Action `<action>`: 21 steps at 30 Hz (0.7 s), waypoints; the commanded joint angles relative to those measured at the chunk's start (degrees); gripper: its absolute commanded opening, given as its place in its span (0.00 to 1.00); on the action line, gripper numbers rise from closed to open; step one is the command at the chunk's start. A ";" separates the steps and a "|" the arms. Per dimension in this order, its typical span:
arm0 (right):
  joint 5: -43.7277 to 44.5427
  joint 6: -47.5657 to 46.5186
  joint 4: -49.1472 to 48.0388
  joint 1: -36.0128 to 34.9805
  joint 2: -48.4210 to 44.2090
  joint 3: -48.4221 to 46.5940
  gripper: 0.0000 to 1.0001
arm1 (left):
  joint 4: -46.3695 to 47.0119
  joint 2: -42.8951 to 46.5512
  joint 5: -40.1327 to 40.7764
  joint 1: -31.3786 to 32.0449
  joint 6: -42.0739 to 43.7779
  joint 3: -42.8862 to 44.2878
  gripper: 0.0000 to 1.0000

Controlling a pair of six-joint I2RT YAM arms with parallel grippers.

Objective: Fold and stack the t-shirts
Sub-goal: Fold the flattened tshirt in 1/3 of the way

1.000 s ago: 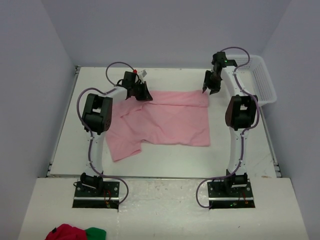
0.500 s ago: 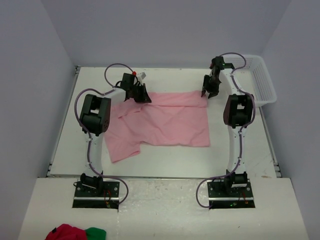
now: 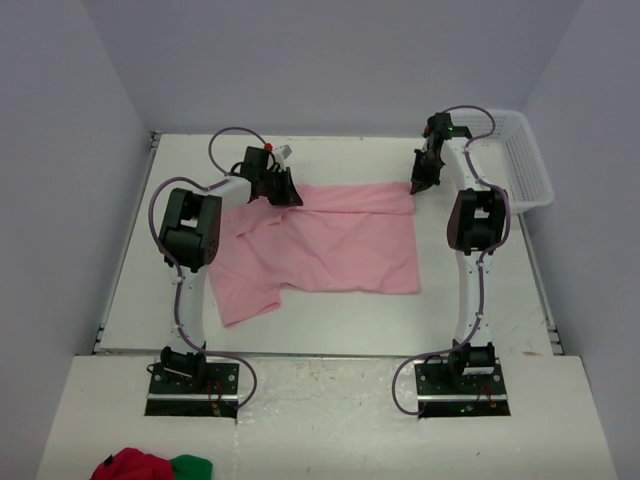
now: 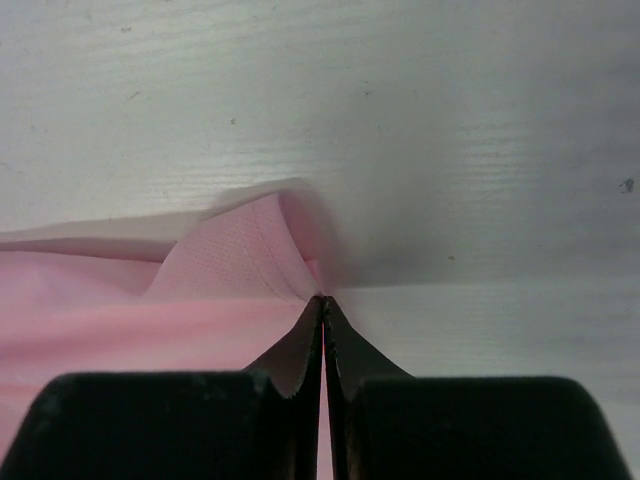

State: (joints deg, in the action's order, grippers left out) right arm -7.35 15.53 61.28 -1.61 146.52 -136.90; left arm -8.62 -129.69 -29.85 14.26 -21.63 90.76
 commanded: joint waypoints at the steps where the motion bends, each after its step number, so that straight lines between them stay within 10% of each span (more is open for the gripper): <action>1: -2.48 -0.24 0.42 0.46 0.17 -2.05 0.00 | -2.36 0.23 0.32 -0.29 1.77 0.03 0.00; 21: 5.50 6.79 -1.95 0.46 -6.33 7.17 0.00 | -0.69 -6.45 -0.82 -4.06 -0.08 4.86 0.00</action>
State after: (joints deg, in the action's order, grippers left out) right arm -5.39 20.14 58.70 -1.54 144.20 -130.52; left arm -7.86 -133.34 -33.50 11.99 -22.48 94.78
